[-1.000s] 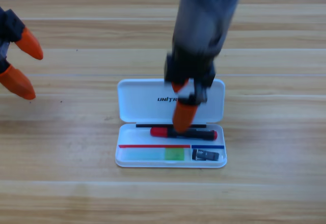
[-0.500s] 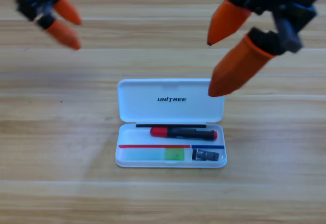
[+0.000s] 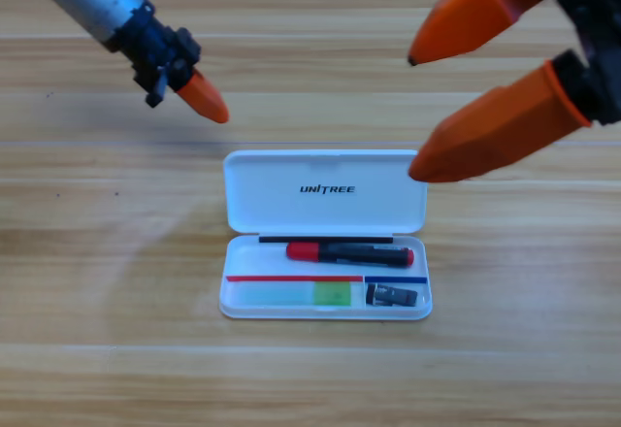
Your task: Clean up eraser and pencils
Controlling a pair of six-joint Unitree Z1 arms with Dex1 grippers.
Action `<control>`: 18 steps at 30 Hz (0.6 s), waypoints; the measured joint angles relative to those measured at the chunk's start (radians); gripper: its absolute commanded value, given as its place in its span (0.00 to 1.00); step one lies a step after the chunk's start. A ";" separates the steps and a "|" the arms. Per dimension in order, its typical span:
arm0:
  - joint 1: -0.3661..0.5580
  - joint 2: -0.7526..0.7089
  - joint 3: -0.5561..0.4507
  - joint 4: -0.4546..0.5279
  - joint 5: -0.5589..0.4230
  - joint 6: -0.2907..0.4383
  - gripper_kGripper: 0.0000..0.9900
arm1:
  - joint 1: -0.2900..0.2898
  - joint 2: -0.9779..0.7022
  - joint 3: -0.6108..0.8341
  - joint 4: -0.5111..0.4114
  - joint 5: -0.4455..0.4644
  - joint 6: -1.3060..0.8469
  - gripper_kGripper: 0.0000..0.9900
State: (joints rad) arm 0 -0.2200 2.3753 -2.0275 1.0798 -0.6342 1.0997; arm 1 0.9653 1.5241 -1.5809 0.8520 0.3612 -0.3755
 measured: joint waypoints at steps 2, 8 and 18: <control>-0.014 0.006 -0.009 0.000 -0.004 0.000 0.00 | 0.000 -0.018 0.044 -0.043 0.008 0.000 0.92; -0.075 0.006 -0.009 0.000 -0.018 -0.031 0.00 | 0.000 -0.027 0.105 -0.097 0.014 0.002 0.93; -0.175 0.006 -0.009 0.000 -0.034 -0.079 0.00 | 0.000 -0.028 0.112 -0.097 0.022 0.002 0.93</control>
State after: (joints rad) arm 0 -0.3951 2.3815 -2.0365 1.0798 -0.6682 1.0208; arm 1 0.9657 1.4963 -1.4685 0.7550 0.3827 -0.3731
